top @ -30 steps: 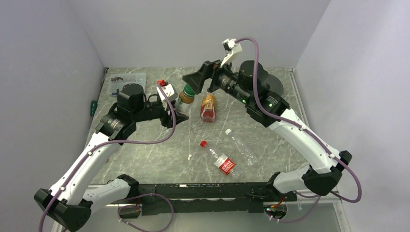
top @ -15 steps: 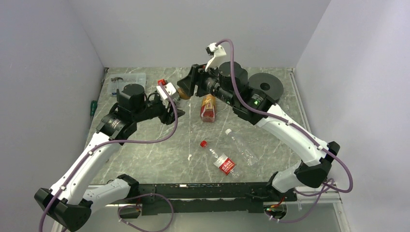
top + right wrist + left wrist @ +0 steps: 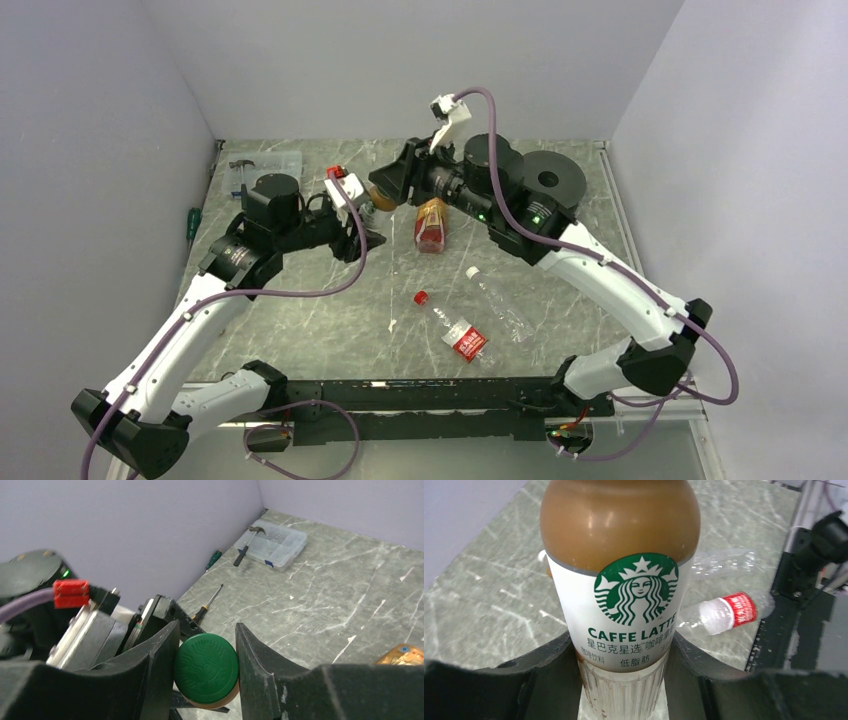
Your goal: Unscrew the bottle caps
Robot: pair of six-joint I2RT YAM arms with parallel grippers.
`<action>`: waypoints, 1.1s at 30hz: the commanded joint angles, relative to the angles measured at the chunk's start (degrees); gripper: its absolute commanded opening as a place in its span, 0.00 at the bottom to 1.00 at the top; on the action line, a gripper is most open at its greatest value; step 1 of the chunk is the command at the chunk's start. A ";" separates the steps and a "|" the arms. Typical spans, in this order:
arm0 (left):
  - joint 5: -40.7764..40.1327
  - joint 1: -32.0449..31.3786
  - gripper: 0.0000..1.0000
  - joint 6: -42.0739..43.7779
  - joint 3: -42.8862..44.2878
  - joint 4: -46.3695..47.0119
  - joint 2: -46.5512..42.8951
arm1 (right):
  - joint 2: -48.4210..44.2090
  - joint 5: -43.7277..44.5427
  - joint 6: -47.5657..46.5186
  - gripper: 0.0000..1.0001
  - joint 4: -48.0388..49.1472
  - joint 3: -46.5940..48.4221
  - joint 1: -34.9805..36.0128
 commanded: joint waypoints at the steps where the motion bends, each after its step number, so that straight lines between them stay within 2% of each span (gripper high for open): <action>1: 13.44 0.08 0.00 -1.24 0.53 0.73 -1.26 | -6.19 -9.15 -6.21 0.17 9.27 -3.58 -0.70; 5: 22.88 0.05 0.00 -1.56 0.11 -0.77 -1.58 | -9.07 -14.17 -8.08 0.17 12.42 -5.28 -2.58; 11: 24.67 0.05 0.00 0.63 -0.26 -2.73 -1.83 | -11.01 -13.09 -4.88 0.17 10.71 -5.73 -9.49; 16: 25.03 0.11 0.00 1.21 -0.09 -2.91 -2.19 | -9.90 -5.41 -4.12 0.21 3.21 -8.93 -16.88; 19: 25.14 0.07 0.00 1.39 -0.39 -2.96 -2.60 | -9.12 1.73 -3.99 0.30 0.39 -15.62 -20.53; 22: 25.59 0.12 0.00 1.75 -1.14 -3.11 -3.08 | -9.53 12.22 -4.95 0.34 3.51 -25.37 -21.31; 26: 25.56 0.05 0.00 2.44 -1.32 -3.98 -3.35 | -6.39 19.22 -3.62 0.33 5.73 -33.66 -23.18; 33: 25.49 0.12 0.00 2.75 -1.25 -4.75 -4.06 | 0.79 24.42 0.96 0.29 6.86 -39.66 -27.70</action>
